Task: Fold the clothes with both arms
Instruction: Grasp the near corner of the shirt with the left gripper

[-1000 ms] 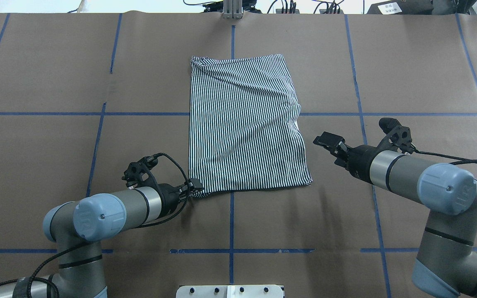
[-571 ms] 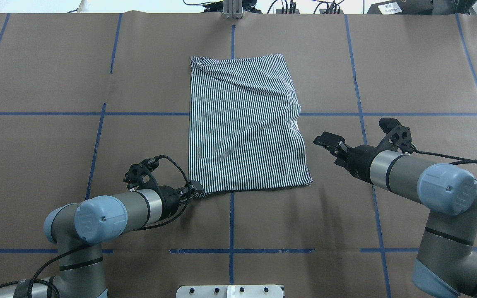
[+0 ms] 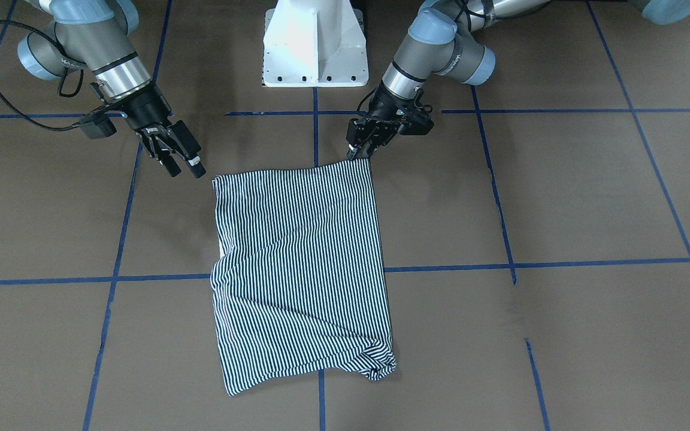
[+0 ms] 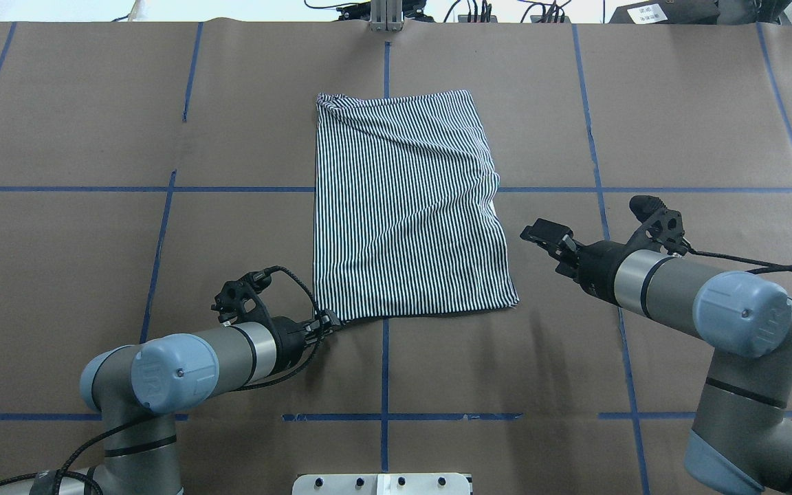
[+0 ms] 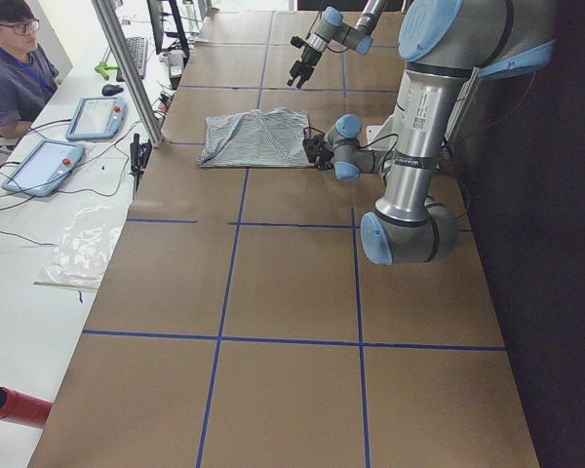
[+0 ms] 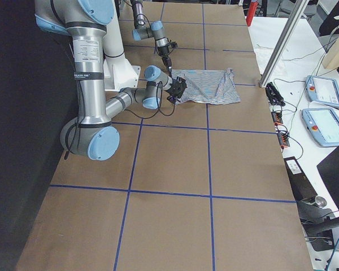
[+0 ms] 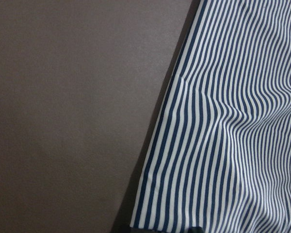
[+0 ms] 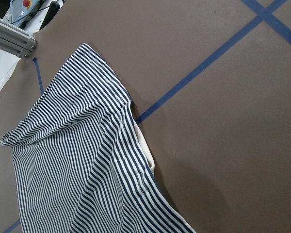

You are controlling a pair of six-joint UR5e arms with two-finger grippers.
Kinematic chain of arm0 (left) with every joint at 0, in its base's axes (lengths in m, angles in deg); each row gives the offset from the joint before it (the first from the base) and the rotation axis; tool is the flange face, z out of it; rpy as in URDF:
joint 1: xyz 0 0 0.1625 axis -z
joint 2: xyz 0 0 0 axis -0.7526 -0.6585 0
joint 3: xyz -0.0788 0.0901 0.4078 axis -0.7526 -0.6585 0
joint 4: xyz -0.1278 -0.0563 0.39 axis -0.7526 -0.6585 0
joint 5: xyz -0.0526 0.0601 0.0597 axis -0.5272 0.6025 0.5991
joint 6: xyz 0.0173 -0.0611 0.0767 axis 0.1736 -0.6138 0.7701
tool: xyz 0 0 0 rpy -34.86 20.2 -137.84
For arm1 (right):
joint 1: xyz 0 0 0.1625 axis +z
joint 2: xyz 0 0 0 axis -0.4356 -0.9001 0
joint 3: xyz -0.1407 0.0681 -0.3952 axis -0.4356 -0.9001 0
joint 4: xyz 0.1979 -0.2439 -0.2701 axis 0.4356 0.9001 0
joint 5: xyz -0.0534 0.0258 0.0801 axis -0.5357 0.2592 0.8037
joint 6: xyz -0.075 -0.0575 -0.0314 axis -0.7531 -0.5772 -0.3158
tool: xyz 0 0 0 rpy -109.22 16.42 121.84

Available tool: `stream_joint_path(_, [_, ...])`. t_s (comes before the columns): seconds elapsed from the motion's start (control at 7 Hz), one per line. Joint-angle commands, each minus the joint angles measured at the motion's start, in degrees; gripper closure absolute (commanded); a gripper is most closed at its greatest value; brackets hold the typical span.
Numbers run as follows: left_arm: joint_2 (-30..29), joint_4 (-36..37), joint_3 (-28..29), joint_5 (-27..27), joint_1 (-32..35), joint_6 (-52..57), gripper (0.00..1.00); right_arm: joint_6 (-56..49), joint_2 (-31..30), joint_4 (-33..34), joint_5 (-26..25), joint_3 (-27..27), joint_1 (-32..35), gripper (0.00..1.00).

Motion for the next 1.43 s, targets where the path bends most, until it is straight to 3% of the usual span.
stream_joint_path(0.0, [0.0,0.0,-0.4,0.4,0.1,0.1,0.59,0.0,0.0,0.0,0.0,-0.1,0.0,0.02])
stream_joint_path(0.43, [0.3,0.0,-0.9,0.4,0.9,0.0,0.46,0.0,0.0,0.0,-0.4,-0.1,0.0,0.02])
stream_joint_path(1.0, [0.5,0.0,-0.1,0.5,1.0,-0.1,0.46,0.0,0.0,0.0,-0.4,-0.1,0.0,0.02])
stream_joint_path(1.14, [0.5,0.0,-0.1,0.5,1.0,-0.1,0.52,0.0,0.0,0.0,-0.4,-0.1,0.0,0.02])
stream_joint_path(1.29, [0.5,0.0,-0.2,0.6,1.2,-0.1,0.79,-0.1,0.0,0.0,-0.4,-0.1,0.0,0.02])
